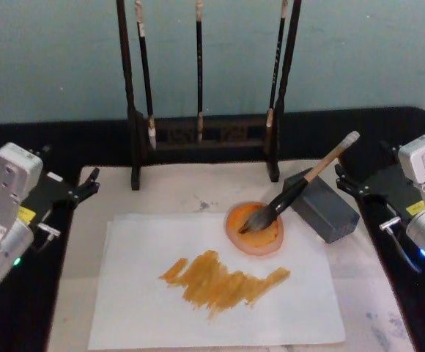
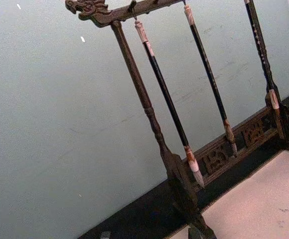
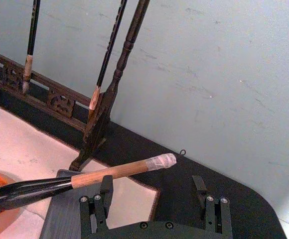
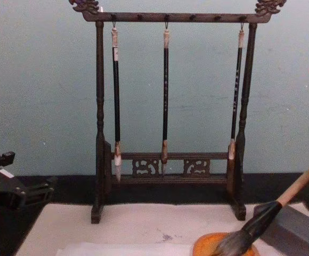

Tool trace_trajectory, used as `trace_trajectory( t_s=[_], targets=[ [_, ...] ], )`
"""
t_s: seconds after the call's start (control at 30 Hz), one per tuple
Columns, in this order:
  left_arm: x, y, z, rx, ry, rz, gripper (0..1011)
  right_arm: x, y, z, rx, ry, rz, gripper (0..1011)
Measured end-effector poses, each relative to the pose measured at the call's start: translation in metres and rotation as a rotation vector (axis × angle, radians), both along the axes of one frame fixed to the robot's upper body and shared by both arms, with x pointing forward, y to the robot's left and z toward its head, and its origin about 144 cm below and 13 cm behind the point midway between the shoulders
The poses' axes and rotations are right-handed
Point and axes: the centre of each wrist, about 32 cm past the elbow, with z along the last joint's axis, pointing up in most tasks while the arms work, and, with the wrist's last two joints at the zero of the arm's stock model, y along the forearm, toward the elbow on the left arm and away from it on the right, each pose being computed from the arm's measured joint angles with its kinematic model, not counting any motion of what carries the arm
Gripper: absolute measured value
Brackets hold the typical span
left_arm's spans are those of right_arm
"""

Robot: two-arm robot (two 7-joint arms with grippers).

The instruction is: Pick up the brush from the inkstone, write on the paper, then place the brush back to its original position.

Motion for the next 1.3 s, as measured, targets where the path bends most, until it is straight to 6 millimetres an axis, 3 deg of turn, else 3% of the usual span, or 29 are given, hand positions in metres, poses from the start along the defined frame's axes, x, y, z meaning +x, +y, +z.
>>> trace_trajectory(
  t_s=[1.3],
  targets=[
    [0.0,0.0,0.0,0.0,0.0,0.0,1010,0.0,0.0,0.0,0.0,0.0,0.0,1000]
  ],
)
